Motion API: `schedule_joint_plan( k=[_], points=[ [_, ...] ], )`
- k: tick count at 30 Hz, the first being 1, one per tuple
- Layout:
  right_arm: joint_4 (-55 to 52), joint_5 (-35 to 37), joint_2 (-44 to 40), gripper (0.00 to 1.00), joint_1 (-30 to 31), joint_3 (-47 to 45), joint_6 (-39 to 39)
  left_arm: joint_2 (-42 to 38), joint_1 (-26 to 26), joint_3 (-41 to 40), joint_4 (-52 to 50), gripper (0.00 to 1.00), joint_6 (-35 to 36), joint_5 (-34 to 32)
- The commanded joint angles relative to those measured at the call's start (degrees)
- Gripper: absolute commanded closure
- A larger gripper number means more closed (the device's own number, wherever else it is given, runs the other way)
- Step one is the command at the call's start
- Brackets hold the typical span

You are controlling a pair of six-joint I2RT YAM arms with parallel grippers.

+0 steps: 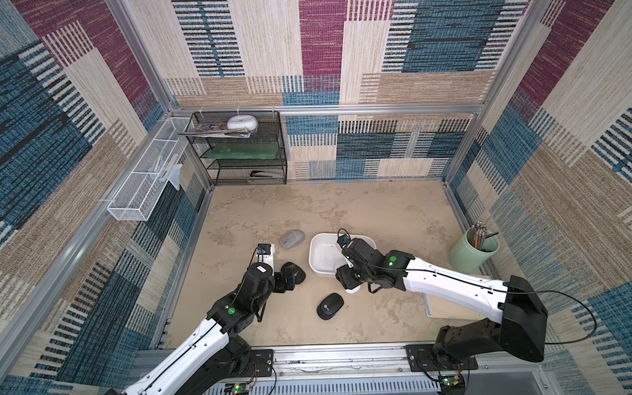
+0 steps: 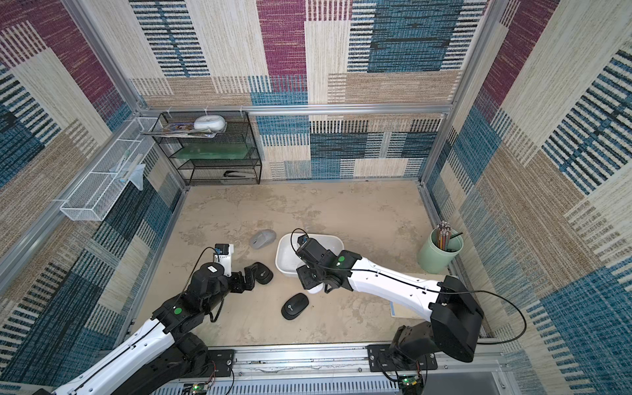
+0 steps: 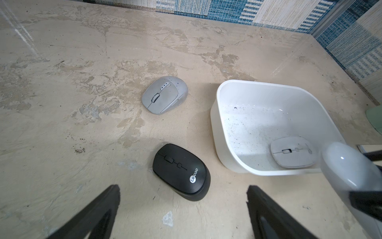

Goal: Take out the mouse from the storage box
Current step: Place the mouse at the center of the board.

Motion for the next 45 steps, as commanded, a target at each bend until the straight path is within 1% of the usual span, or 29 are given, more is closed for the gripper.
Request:
schedule_joint_plan(
  k=[1, 8, 13, 23, 27, 31, 34, 38, 42, 45],
  points=[
    [-0.4, -0.5, -1.8, 0.53, 0.9, -2.3, 2.6, 0.1, 0.1, -0.2, 0.3, 0.01, -0.2, -0.3],
    [0.6, -1.8, -3.9, 0.53, 2.7, -9.5, 5.4, 0.3, 0.1, -0.4, 0.5, 0.01, -0.3, -0.5],
    [2.5, -2.8, -4.0, 0.53, 3.3, -12.7, 6.9, 0.9, 0.1, -0.4, 1.0, 0.0, -0.3, -0.4],
    [4.1, -1.8, 0.5, 0.53, 3.6, -14.1, 8.0, 1.8, 0.1, -0.4, 1.3, 0.0, -0.3, -0.3],
    [3.7, 0.0, 0.9, 0.53, 3.6, -14.5, 8.4, 1.8, 0.1, -0.5, 1.3, 0.01, -0.3, -0.4],
    [4.4, -0.1, 1.7, 0.51, 3.6, -15.2, 8.5, 2.0, 0.1, -0.4, 1.6, 0.01, -0.2, 0.0],
    [5.2, -0.3, 2.3, 0.47, 3.6, -15.7, 8.8, 2.4, 0.1, -0.3, 1.6, 0.01, -0.2, 0.4],
    [5.3, 0.4, 1.5, 0.34, 3.7, -15.7, 8.9, 2.6, 0.1, -0.3, 1.7, 0.01, -0.1, 0.9],
    [4.7, 1.9, -0.8, 0.23, 3.7, -15.6, 8.4, 3.3, 0.1, 0.1, 2.3, 0.01, 0.3, 1.6],
    [3.8, 3.9, -3.1, 0.2, 3.7, -15.2, 7.5, 4.9, 0.1, 1.0, 2.6, 0.01, 0.3, 3.0]
  ],
)
